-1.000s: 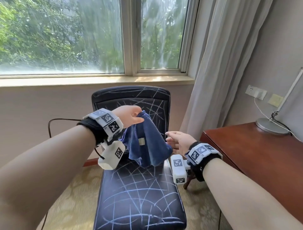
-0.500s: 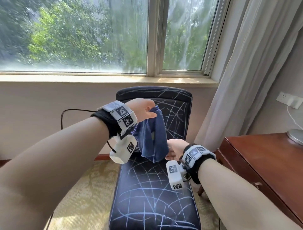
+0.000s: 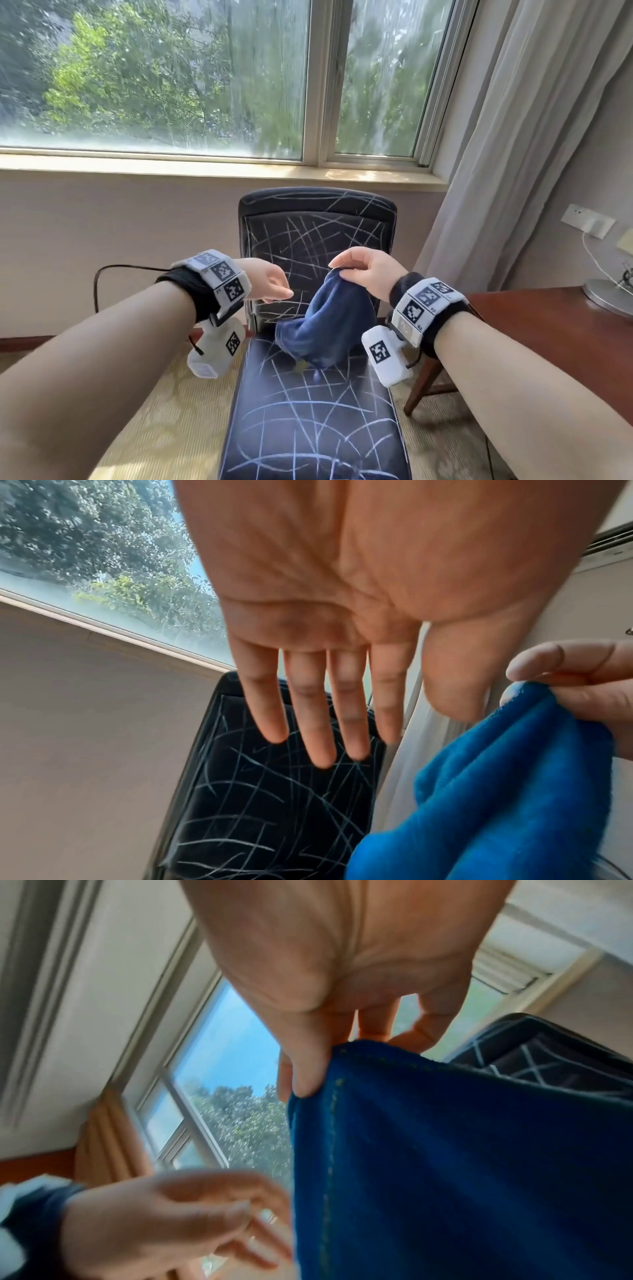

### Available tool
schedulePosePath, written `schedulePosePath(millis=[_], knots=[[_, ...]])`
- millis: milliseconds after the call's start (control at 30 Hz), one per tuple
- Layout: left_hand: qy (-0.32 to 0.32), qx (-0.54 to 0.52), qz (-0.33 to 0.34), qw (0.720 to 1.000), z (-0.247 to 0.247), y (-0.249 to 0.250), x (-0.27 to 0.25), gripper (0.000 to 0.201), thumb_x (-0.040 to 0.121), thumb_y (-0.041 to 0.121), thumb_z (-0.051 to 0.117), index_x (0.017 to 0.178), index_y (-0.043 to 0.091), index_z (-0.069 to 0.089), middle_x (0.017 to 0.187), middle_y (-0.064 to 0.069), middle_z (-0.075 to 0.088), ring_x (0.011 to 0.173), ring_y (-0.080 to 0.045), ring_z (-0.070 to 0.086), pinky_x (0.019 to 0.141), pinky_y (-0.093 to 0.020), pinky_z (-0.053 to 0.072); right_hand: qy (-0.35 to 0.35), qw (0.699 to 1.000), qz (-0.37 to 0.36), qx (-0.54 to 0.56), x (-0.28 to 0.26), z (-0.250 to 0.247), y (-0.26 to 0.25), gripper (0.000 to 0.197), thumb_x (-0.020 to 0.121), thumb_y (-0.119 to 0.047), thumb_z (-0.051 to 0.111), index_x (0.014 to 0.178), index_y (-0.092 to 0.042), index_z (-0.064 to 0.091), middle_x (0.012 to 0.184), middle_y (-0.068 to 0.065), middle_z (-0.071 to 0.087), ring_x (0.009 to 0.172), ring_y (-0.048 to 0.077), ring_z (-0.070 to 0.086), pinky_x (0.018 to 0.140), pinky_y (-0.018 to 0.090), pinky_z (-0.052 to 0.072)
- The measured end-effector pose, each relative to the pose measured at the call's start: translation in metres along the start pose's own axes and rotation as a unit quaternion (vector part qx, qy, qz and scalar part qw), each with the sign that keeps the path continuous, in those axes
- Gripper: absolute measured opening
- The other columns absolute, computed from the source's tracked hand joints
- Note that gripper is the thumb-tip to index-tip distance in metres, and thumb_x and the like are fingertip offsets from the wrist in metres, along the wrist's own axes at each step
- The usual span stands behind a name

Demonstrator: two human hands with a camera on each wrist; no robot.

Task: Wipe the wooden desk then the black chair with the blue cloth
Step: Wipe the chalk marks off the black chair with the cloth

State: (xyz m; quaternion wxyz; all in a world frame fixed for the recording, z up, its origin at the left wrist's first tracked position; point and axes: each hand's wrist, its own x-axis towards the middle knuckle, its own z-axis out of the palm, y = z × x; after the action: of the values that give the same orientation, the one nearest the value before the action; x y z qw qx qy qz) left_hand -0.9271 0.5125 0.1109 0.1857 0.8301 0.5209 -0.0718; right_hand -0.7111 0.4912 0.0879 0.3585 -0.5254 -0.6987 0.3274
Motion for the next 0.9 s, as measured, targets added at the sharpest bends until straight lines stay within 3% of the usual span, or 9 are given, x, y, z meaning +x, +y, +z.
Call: schedulePosePath(millis=[133,233,333,433,533,667,733,800,900], knots=[[0.056,-0.088,0.050,0.993,0.000,0.015,0.011,0.041,0.093,0.041,0.052,0.131,0.025,0.047,0.129,0.012,0.054,0.116,-0.007,0.053,0.099,-0.021,0.037,-0.063,0.996,-0.018,-0.062,-0.001,-0.002,-0.020,0.024,0.089,0.005,0.053,0.091,-0.017,0.064,0.093,-0.006,0.066,0.084,-0.005,0.060,0.083,0.006,0.044],[0.044,-0.100,0.090,0.990,0.003,0.031,0.018,0.037,0.093,0.041,0.052,0.127,0.026,0.052,0.121,0.013,0.057,0.114,-0.007,0.054,0.098,-0.022,0.039,-0.070,0.994,-0.023,-0.075,-0.006,-0.011,-0.027,0.026,0.089,0.002,0.055,0.087,-0.021,0.066,0.091,-0.006,0.068,0.083,-0.001,0.062,0.081,0.008,0.045],[0.046,-0.064,0.111,0.991,0.008,0.045,0.025,0.033,0.096,0.038,0.048,0.123,0.022,0.056,0.119,0.007,0.060,0.111,-0.012,0.055,0.098,-0.028,0.041,-0.066,0.993,-0.018,-0.093,-0.013,-0.020,-0.025,0.018,0.089,0.000,0.057,0.090,-0.014,0.068,0.087,-0.008,0.067,0.077,-0.006,0.060,0.076,0.004,0.042],[0.043,-0.056,0.107,0.992,0.008,0.053,0.028,0.030,0.098,0.033,0.045,0.121,0.020,0.057,0.118,0.003,0.061,0.109,-0.013,0.055,0.093,-0.025,0.040,-0.041,0.992,-0.015,-0.122,-0.018,-0.025,-0.021,0.017,0.089,0.000,0.056,0.095,-0.011,0.067,0.089,-0.008,0.066,0.075,-0.012,0.058,0.074,0.002,0.040],[0.074,-0.055,0.090,0.992,0.004,0.054,0.030,0.027,0.098,0.027,0.044,0.121,0.019,0.057,0.116,0.000,0.061,0.108,-0.016,0.055,0.090,-0.025,0.039,-0.024,0.985,0.015,-0.169,-0.020,-0.029,-0.020,0.015,0.091,-0.009,0.057,0.103,-0.013,0.064,0.094,-0.006,0.065,0.077,-0.007,0.056,0.071,0.004,0.039],[0.107,-0.020,0.095,0.990,-0.004,0.052,0.032,0.027,0.100,0.022,0.038,0.121,0.016,0.055,0.117,-0.004,0.059,0.107,-0.020,0.053,0.088,-0.026,0.038,-0.110,0.928,0.102,-0.342,-0.024,-0.030,-0.021,0.034,0.088,-0.035,0.061,0.116,-0.016,0.058,0.110,0.001,0.063,0.096,0.016,0.057,0.081,0.023,0.042],[0.112,0.009,0.100,0.989,-0.009,0.052,0.032,0.027,0.101,0.021,0.036,0.120,0.014,0.053,0.116,-0.005,0.059,0.106,-0.021,0.052,0.083,-0.024,0.034,-0.145,0.898,0.129,-0.394,-0.024,-0.028,-0.014,0.036,0.088,-0.034,0.061,0.116,-0.012,0.058,0.112,0.005,0.062,0.103,0.022,0.057,0.080,0.024,0.039],[0.114,0.024,0.090,0.989,-0.013,0.051,0.031,0.028,0.101,0.020,0.033,0.121,0.011,0.052,0.116,-0.006,0.057,0.106,-0.021,0.051,0.079,-0.022,0.031,-0.127,0.903,0.146,-0.384,-0.024,-0.028,-0.004,0.023,0.089,-0.030,0.059,0.106,-0.014,0.059,0.105,0.006,0.061,0.097,0.022,0.056,0.075,0.023,0.037],[0.104,0.017,0.070,0.992,-0.014,0.045,0.028,0.029,0.102,0.022,0.031,0.122,0.012,0.050,0.119,-0.005,0.056,0.106,-0.019,0.050,0.079,-0.022,0.031,-0.060,0.944,0.142,-0.293,-0.023,-0.029,0.008,0.012,0.091,-0.027,0.056,0.083,-0.019,0.052,0.082,-0.001,0.055,0.079,0.016,0.050,0.063,0.023,0.035]])
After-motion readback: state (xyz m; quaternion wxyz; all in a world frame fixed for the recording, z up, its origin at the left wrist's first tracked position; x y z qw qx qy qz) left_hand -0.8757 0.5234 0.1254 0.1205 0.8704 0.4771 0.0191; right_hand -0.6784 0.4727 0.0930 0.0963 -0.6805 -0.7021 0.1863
